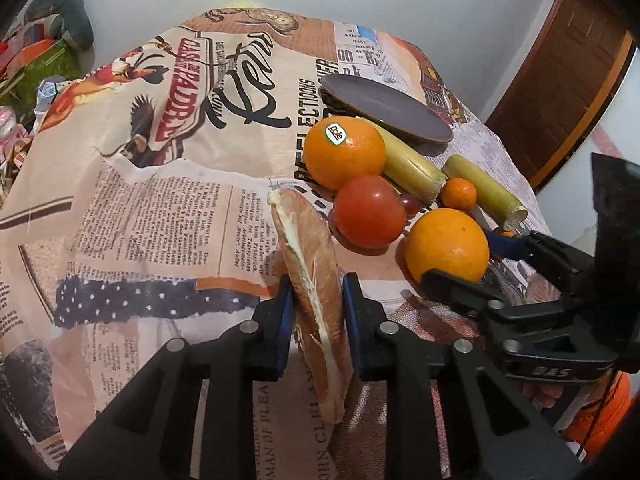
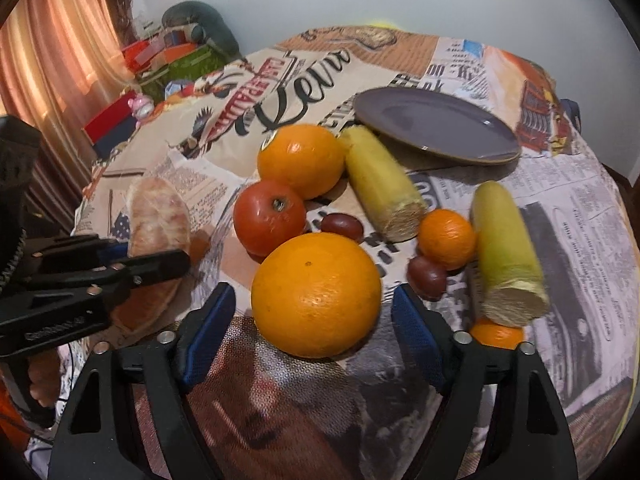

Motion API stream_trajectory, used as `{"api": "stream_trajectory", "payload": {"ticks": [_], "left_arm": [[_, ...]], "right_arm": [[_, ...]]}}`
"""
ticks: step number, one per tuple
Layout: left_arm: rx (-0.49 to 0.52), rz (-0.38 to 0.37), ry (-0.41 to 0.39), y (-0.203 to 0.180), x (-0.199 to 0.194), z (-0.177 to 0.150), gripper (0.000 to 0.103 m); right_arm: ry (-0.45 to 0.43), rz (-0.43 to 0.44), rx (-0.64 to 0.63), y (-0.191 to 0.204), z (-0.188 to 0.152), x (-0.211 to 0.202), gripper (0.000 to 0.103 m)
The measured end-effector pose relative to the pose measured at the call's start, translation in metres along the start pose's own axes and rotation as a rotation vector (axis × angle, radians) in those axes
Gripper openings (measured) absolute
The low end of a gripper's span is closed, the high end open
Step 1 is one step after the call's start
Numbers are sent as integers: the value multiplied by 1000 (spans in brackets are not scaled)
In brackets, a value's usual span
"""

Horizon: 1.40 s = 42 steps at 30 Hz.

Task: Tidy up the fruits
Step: 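Carry the segment and orange to the purple plate and release both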

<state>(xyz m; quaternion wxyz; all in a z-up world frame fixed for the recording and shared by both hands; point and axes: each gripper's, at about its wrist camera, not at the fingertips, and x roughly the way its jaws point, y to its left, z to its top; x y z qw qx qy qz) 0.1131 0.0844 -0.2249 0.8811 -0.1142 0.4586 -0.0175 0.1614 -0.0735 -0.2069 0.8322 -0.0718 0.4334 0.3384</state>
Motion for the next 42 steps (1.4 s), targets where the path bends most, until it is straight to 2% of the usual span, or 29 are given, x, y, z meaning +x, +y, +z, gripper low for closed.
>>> {"api": "stream_trajectory", "payload": {"ticks": [2,11,20,25,30,36,42], "left_arm": [[7,-4,-6,-1,-2,0,23],[41,3,-63,-14,-23,9,23],[58,2,-189,-32,-61,36,23],[75,-2,-249,-42,-79,50,23],[99,-1,-302,-54,-93,67,23],[108,-8,-366,-68,-101,91,23],[104,-27,-373,-75,-92,119,23]], "right_arm": [[16,-6,0,0,-1,4,64],[-13,-24,16,-4,-2,-10,62],[-154,-60,43,-11,14,-63,62],[-254,-115,47,-18,27,-97,62],[-317,-160,40,-26,41,-118,62],[-373,-204,29,-36,54,-131,62],[-407,-238,22,-47,73,-132,62]]}}
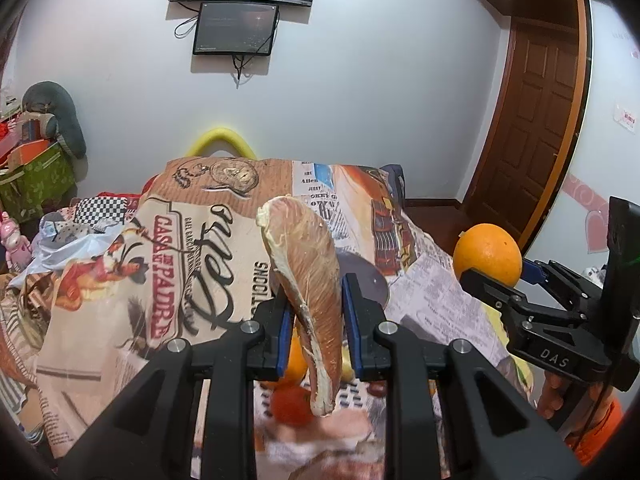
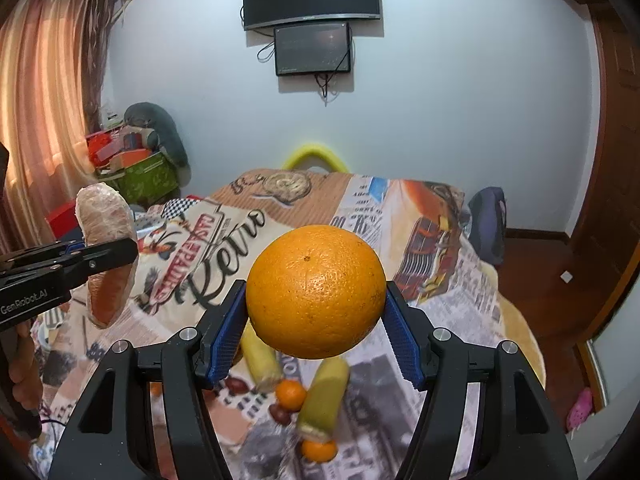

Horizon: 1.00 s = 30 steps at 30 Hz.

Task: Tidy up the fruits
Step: 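Carry the segment and orange to the purple plate and release both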

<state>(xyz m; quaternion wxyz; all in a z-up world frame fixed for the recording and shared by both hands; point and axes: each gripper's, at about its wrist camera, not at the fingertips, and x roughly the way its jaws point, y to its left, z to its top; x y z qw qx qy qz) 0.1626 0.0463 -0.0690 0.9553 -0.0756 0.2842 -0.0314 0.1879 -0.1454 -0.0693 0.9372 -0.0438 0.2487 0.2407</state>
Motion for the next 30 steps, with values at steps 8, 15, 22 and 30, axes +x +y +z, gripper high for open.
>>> {"api": "stream_trajectory", "payload": {"ticks": [8,15,22,30], "left_arm": [[20,10,23,0,36,21,23],[30,25,39,3,73,37,23],[28,16,88,7,120,46,23],[49,25,154,9,170,44,23]], "right_arm": [[-29,-22,-20,-10,20,22,62],[-15,-38,-30,-20,30,58,62],[34,-47,-43,-29,27,89,62],[104,-54,-68,-41,19,126,62]]}}
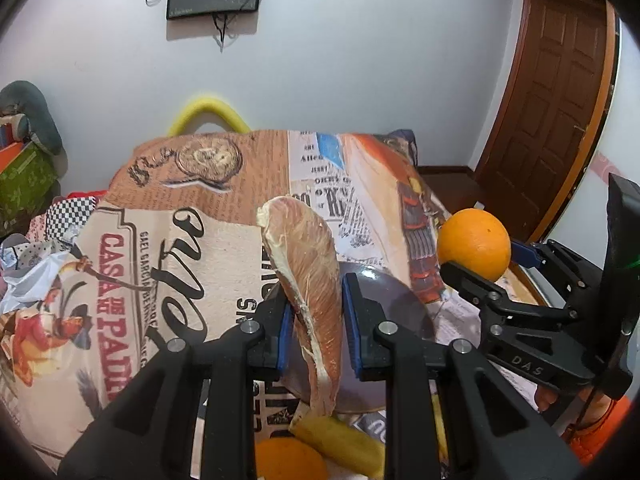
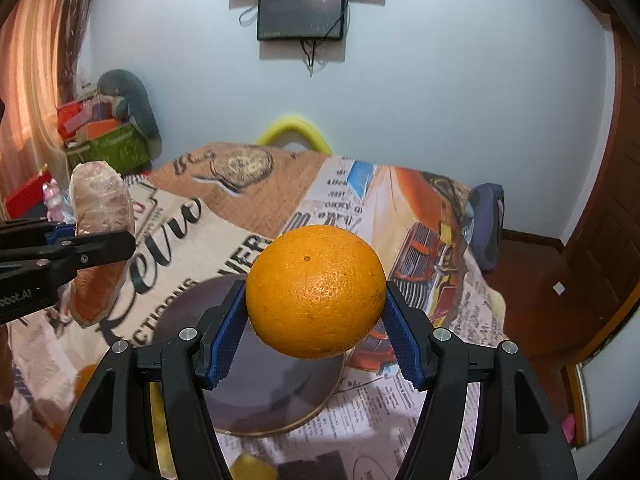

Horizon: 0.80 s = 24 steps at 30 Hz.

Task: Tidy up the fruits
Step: 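Carry the segment and orange to the purple plate and release both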

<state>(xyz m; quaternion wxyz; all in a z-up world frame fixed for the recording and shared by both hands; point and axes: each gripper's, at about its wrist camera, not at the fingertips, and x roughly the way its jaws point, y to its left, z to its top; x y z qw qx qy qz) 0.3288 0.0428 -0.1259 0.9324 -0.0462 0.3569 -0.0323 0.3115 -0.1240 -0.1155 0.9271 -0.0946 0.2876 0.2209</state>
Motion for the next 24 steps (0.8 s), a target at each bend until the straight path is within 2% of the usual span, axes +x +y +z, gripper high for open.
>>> {"api": "stream_trajectory", "payload": {"ticks": [4,12,18,24], "left_arm": [[13,28,46,2,26,-1,23],[39,14,182,7,78,-4,23],[28,3,267,11,109,-2,23],[49,44,316,11,128,-6,23]], "right_arm": [[45,24,10,-3,-5,25,62],[133,44,-12,-1,-13,69,62],[217,99,17,-7,-15,93,62],[274,117,-9,-1,-20,105,62]]}}
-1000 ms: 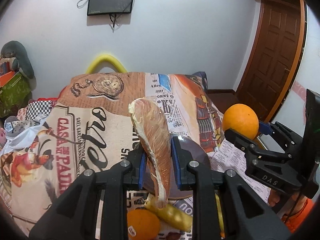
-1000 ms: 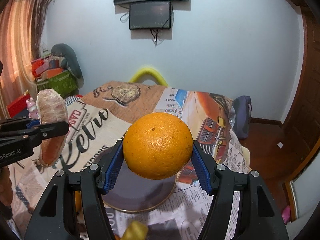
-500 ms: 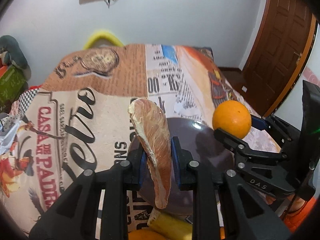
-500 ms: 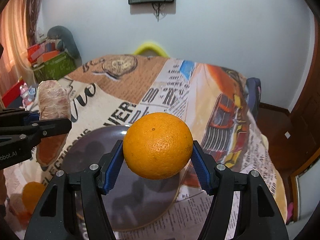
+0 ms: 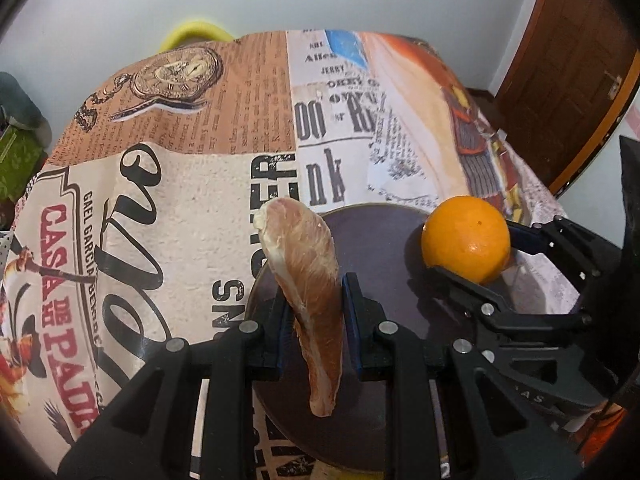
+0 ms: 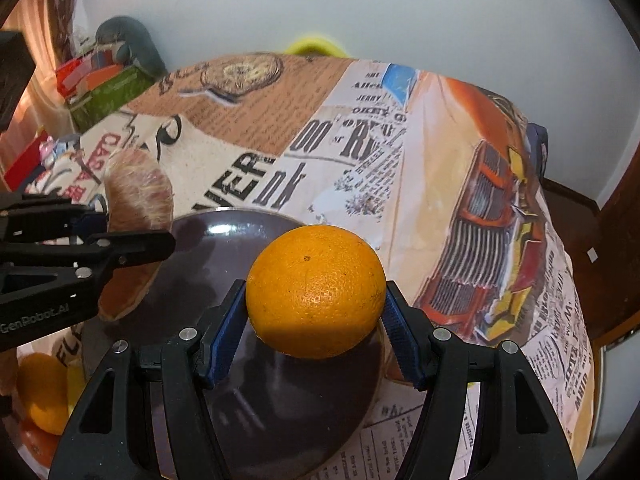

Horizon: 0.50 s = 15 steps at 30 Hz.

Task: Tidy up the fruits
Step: 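Carry the segment and orange to the purple plate and release both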

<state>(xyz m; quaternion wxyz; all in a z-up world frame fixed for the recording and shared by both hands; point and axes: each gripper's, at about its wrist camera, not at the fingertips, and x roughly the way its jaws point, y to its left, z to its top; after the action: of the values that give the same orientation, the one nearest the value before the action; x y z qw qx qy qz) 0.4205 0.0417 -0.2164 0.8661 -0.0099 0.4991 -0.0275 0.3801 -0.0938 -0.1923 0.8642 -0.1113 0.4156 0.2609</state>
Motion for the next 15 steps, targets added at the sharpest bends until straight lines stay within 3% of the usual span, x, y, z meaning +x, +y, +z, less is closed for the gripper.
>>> {"api": "stream_trajectory", "payload": {"ticks": [2,9,15], "left_arm": [[1,3,-8,0,2,0,23],[27,10,-45,-6,-7,1,39],[-25,-15,-58,4,-22,-7,39]], "right_arm": [[17,8,-6,2,-1,4,62],[47,-11,-21,7,-4,14,63],[28,-41,-24,7,-5,1,68]]}}
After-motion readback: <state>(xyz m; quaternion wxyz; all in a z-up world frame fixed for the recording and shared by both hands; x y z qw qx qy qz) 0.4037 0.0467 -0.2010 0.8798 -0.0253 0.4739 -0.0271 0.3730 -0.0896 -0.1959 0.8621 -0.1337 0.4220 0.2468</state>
